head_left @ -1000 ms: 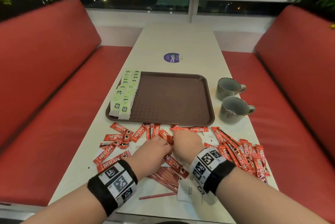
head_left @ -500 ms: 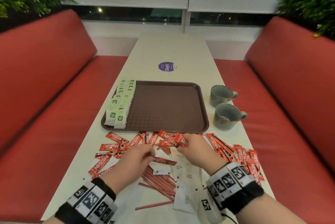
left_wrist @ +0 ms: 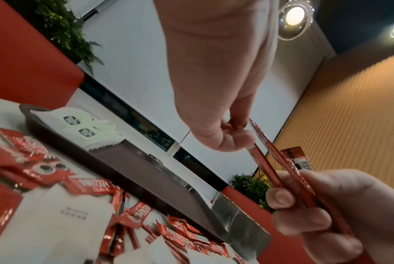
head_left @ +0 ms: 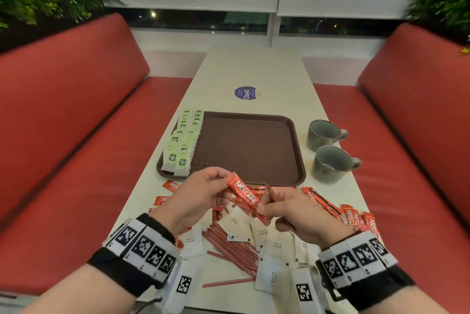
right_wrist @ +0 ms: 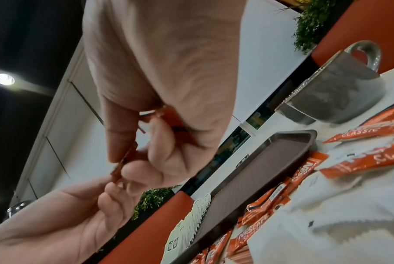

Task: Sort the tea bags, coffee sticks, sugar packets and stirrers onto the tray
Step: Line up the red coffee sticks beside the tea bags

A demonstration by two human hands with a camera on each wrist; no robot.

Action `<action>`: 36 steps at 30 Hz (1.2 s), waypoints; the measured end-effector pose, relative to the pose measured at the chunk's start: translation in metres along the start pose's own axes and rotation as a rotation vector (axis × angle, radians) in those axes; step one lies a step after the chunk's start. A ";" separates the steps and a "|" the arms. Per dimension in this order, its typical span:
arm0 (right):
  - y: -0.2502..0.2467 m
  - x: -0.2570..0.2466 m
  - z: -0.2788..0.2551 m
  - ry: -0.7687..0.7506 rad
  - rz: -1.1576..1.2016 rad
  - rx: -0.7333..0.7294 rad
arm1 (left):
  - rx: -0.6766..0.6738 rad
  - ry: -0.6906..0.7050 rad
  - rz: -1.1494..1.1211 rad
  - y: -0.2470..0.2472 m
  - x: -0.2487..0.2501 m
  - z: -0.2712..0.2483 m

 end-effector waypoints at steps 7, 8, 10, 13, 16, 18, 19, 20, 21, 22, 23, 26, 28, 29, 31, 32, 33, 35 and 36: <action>0.012 -0.003 0.007 -0.021 0.136 0.067 | -0.163 0.019 -0.183 0.024 -0.003 -0.006; 0.016 -0.003 0.008 -0.031 0.102 0.059 | -0.132 0.038 -0.115 0.028 -0.004 -0.006; 0.020 -0.004 0.011 -0.064 -0.103 0.056 | -0.047 0.033 -0.113 0.029 -0.006 -0.003; 0.012 -0.010 0.011 -0.125 -0.658 0.157 | 0.014 0.001 -0.249 0.022 -0.006 0.003; 0.014 -0.020 0.010 -0.215 -0.990 0.173 | 0.005 -0.007 -0.203 0.020 -0.007 0.001; 0.019 -0.020 0.013 -0.268 -1.090 0.137 | -0.027 -0.006 -0.030 0.026 -0.009 -0.004; 0.022 -0.020 0.014 -0.303 -1.121 0.118 | -0.032 0.002 0.063 0.029 -0.011 -0.005; 0.025 -0.020 0.015 -0.335 -1.138 0.101 | -0.025 0.009 0.134 0.031 -0.011 -0.007; 0.027 -0.019 0.017 -0.367 -1.135 0.084 | -0.007 0.019 0.175 0.030 -0.011 -0.007; 0.029 -0.019 0.017 -0.386 -1.107 0.068 | 0.018 0.027 0.190 0.028 -0.010 -0.007; 0.030 -0.019 0.018 -0.396 -1.059 0.057 | 0.044 0.033 0.186 0.024 -0.009 -0.008; 0.018 -0.017 0.019 -0.348 -0.875 0.097 | 0.130 0.042 0.153 0.005 -0.004 -0.010; 0.007 -0.015 0.020 -0.303 -0.740 0.178 | 0.169 0.026 0.120 -0.009 -0.002 -0.011; 0.004 -0.015 0.020 -0.293 -0.684 0.214 | 0.184 0.013 0.113 -0.017 -0.003 -0.010; 0.002 -0.017 0.024 -0.275 -0.594 0.247 | 0.225 0.007 0.127 -0.031 -0.002 -0.010; 0.004 -0.018 0.027 -0.257 -0.548 0.248 | 0.248 0.007 0.149 -0.037 -0.001 -0.009; 0.005 -0.019 0.032 -0.239 -0.495 0.247 | 0.268 0.001 0.142 -0.044 -0.001 -0.008; 0.009 -0.020 0.045 -0.196 -0.397 0.240 | 0.281 -0.027 0.086 -0.059 -0.002 -0.004; 0.012 -0.020 0.053 -0.174 -0.372 0.233 | 0.277 -0.053 0.049 -0.066 -0.004 -0.002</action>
Point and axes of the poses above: each hand's wrist, its own z-axis towards the middle knuckle, its own y-axis out of the palm, x = y × z, the point moved 6 cm from there along z, towards the middle knuckle, and after that the axes turned 14 degrees about -y, right-handed, at the moved point
